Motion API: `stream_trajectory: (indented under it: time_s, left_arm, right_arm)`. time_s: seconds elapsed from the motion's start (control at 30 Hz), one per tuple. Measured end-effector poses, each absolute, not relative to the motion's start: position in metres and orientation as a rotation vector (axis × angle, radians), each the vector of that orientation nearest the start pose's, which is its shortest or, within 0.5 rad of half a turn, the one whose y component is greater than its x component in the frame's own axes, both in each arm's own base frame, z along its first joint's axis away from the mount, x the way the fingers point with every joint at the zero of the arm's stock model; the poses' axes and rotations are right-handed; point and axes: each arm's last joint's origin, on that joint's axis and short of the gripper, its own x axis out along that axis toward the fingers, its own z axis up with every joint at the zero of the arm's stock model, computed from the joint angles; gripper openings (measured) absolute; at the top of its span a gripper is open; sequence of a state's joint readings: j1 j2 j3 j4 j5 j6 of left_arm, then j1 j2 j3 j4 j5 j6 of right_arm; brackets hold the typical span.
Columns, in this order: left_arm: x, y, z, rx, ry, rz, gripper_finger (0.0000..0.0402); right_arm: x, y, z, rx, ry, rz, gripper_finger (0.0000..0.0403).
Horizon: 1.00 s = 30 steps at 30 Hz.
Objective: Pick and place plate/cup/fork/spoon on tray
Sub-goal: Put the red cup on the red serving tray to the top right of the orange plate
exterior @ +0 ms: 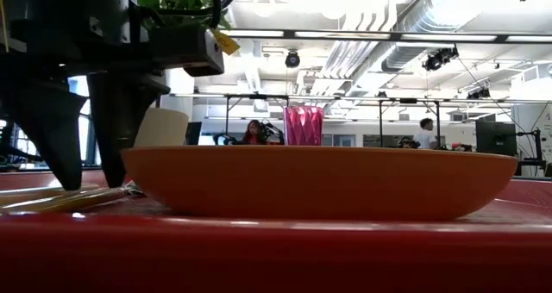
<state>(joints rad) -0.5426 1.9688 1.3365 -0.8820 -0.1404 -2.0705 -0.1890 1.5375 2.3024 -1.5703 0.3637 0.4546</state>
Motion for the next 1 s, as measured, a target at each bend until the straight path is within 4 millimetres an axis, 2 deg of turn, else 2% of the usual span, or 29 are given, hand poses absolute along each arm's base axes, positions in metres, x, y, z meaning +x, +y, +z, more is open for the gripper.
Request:
stream_trajectory:
  time_s: [0.3, 0.5, 0.77, 1.0]
  left_arm:
    - [0.311, -0.182, 0.159, -1.145, 1.083, 1.099, 0.0129]
    - [0.307, -0.179, 0.171, -1.144, 1.083, 1.090, 0.0129]
    - [0.290, -0.169, 0.199, -1.064, 1.098, 1.087, 0.0129]
    - [0.279, -0.156, 0.237, -1.004, 0.953, 0.979, 0.0129]
  right_arm:
    - [0.206, -0.050, 0.512, 0.358, 0.674, -0.700, 0.0114]
    - [0.206, -0.050, 0.512, 0.357, 0.669, -0.712, 0.0114]
    - [0.206, -0.050, 0.512, 0.351, 0.672, -0.710, 0.0114]
    - [0.213, -0.057, 0.502, 0.297, 0.751, -0.681, 0.0114]
